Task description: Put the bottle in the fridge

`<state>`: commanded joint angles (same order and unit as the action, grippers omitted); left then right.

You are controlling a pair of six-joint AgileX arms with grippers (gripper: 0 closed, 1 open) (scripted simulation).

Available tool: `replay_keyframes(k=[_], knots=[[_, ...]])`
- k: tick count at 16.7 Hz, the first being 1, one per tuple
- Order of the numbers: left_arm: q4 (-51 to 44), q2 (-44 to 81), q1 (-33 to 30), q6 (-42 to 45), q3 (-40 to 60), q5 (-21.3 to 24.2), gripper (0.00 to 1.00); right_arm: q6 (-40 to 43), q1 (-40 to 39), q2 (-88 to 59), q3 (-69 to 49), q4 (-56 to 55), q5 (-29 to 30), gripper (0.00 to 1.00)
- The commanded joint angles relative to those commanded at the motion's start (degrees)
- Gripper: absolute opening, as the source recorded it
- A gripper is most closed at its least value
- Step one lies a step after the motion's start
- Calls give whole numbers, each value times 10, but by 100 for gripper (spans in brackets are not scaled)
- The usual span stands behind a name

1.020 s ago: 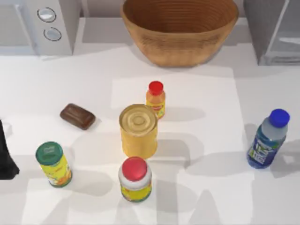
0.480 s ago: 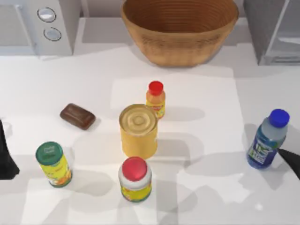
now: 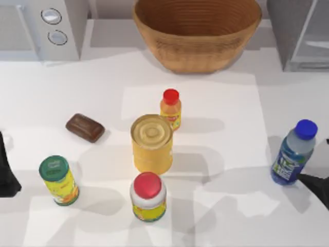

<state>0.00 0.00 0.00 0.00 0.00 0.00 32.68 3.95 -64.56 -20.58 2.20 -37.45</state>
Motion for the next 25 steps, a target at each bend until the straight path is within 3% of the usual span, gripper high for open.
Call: replay_keyframes(k=[4,12,17,25], knots=[[0,0,0,0,0,0,100,-11,-12,-19,-2,-23,8,100],[0,0,0,0,0,0,100,-80,-91,-177,-5,-218,67,100],[0,0,0,0,0,0,100,-86,-98,-189,-5,-231,72,100],[0,0,0,0,0,0,100,-86,-98,-189,-5,-231,72,40]])
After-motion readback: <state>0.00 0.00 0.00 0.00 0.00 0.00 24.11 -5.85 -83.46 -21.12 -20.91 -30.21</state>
